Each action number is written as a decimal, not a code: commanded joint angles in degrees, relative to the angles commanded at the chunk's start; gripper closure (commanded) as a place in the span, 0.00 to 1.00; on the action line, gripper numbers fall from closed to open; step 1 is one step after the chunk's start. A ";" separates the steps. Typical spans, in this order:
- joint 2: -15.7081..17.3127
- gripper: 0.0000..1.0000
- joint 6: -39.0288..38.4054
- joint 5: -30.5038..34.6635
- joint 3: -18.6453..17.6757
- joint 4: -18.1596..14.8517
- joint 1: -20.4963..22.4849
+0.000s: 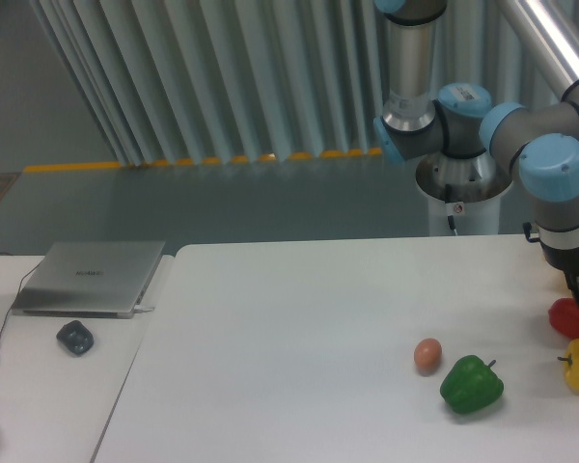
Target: Place the red peppers in a basket
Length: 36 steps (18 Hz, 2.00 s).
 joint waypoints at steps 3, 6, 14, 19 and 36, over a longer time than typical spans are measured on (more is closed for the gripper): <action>-0.62 1.00 -1.68 -0.62 -0.26 0.09 0.70; -1.67 1.00 -1.86 -2.11 -0.26 0.09 1.67; -4.13 1.00 -1.94 -2.20 -0.18 2.37 2.37; -8.43 1.00 -8.52 -2.20 4.11 5.54 1.50; -5.11 0.09 5.44 -5.45 0.09 5.28 -0.88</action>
